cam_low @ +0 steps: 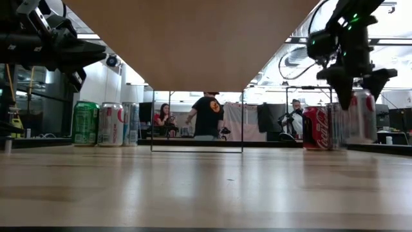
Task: Place canned beverage on shelf
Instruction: Put the silver soda can on the shelf
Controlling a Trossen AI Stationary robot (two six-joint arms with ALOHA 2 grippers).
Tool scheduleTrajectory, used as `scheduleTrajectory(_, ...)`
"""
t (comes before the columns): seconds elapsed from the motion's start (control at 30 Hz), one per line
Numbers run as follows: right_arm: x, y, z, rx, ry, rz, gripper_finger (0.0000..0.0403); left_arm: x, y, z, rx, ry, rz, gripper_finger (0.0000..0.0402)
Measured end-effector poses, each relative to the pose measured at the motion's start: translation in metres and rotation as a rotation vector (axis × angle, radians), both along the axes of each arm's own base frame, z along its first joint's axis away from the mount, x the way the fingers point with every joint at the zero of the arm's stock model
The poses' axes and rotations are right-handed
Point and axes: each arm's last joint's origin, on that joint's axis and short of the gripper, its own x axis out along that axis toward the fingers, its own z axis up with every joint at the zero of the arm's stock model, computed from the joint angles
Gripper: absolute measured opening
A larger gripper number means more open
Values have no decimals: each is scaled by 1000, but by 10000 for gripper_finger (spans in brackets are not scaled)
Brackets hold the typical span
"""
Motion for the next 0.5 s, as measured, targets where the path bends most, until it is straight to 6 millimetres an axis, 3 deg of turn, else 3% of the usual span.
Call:
scheduleTrajectory(0.27,2,37,38,-26,-271,96,291,0,0,0,0,0,0,1)
scheduleTrajectory(0.37,14,47,66,-75,-428,167,291,0,0,0,0,0,0,1)
scheduleTrajectory(0.5,34,55,118,-205,-667,269,291,0,0,0,0,0,0,1)
